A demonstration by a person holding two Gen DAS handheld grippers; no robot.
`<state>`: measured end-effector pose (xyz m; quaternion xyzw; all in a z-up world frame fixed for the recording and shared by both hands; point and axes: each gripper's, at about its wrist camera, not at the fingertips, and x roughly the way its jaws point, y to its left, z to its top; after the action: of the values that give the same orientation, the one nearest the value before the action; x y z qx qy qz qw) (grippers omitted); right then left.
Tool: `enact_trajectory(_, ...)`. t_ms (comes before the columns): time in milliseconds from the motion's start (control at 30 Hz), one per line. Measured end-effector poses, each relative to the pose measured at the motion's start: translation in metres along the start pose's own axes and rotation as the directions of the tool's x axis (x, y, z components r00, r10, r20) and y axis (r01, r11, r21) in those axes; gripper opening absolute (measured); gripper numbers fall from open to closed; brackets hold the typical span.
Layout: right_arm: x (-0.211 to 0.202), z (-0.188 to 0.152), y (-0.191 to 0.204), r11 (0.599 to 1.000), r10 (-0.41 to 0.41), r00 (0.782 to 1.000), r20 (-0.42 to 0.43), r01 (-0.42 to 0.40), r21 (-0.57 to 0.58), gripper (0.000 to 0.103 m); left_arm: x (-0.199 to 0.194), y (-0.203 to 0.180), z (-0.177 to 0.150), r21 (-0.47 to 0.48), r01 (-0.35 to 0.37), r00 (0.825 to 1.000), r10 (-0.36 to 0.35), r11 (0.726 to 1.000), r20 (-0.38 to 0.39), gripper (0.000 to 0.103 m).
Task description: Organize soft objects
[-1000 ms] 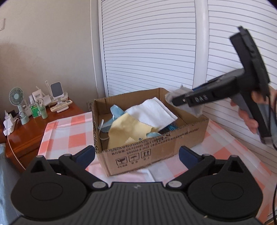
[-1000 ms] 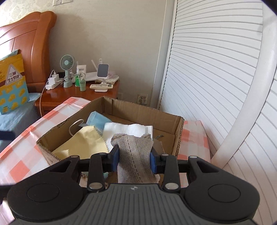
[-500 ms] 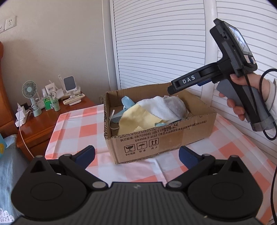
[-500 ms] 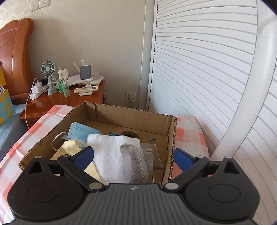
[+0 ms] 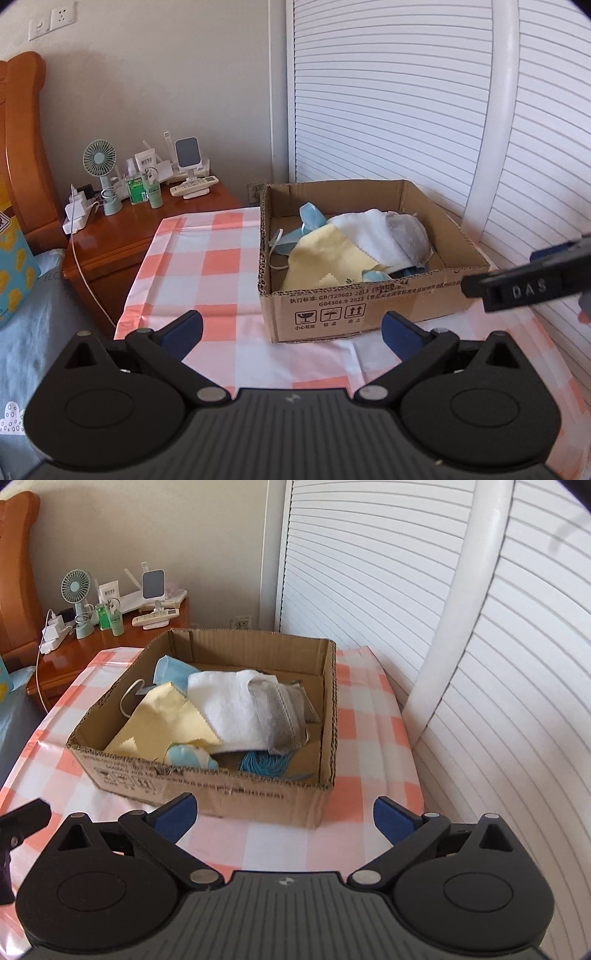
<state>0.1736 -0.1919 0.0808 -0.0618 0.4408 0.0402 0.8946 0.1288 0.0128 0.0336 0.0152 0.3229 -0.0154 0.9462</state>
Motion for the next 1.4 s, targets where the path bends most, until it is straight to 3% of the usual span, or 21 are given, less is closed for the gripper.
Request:
enact_trajectory(333, -0.037, -0.030, 0.008, 0.997, -0.023, 0.999, 0.036, 0.021, 0.068, 0.103, -0.007, -0.008, 0.008, -0.005, -0.020, 0.999, 0.020, 1.000, -0.035, 0.102)
enact_trajectory(1400, -0.051, -0.033, 0.009, 0.997, -0.017, 0.997, 0.073, 0.012, 0.076, 0.103, -0.011, -0.010, 0.007, -0.018, -0.034, 0.998, 0.033, 0.999, -0.053, 0.102)
